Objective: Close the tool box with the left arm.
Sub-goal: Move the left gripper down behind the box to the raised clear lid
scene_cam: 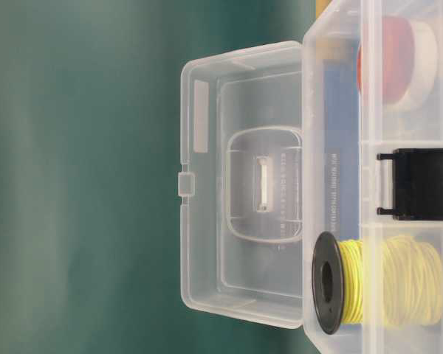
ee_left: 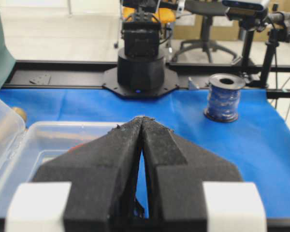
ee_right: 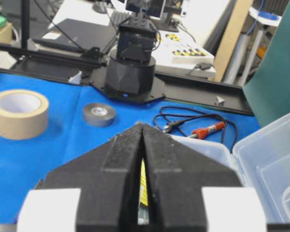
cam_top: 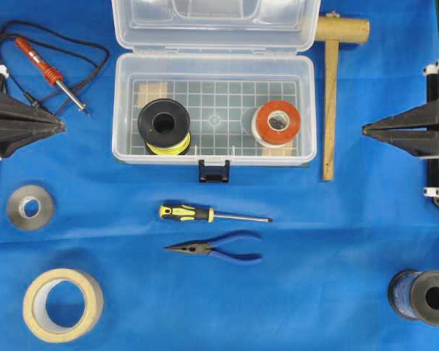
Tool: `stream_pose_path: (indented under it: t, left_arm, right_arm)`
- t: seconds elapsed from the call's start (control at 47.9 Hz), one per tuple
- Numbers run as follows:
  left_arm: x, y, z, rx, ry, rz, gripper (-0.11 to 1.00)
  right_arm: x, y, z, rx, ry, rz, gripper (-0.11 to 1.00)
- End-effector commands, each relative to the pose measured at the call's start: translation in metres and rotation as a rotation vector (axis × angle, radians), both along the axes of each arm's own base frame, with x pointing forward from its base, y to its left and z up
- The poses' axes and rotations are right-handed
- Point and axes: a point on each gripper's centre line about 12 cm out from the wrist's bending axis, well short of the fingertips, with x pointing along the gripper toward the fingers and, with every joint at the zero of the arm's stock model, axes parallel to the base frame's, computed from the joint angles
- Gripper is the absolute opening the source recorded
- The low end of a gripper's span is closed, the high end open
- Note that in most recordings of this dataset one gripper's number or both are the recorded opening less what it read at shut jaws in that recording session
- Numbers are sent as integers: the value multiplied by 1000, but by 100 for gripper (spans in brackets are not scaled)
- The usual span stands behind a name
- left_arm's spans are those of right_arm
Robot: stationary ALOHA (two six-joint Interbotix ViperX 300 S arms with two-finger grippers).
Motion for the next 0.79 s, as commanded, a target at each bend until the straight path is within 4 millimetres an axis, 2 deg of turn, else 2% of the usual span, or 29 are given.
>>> stream_pose_path:
  t: [0.0, 0.23, 0.397, 0.543, 0.647, 0.773]
  left_arm:
    - [3, 2, 9, -18, -25, 13, 0]
    - [7, 18, 29, -17, -90, 89, 0]
    - [15, 48, 41, -10, -91, 223, 0]
    - [29, 78, 43, 3, -43, 338, 2]
    - [40, 100, 46, 11, -2, 404, 23]
    - [56, 126, 52, 12, 20, 467, 61]
  right_arm:
    - [2, -2, 16, -16, -41, -9, 0]
    - [7, -5, 17, -25, -21, -28, 0]
    - [9, -8, 13, -23, -6, -39, 0]
    - [10, -8, 11, -24, 8, -40, 0]
    - [11, -9, 9, -25, 19, -46, 0]
    - [12, -10, 6, -25, 31, -49, 0]
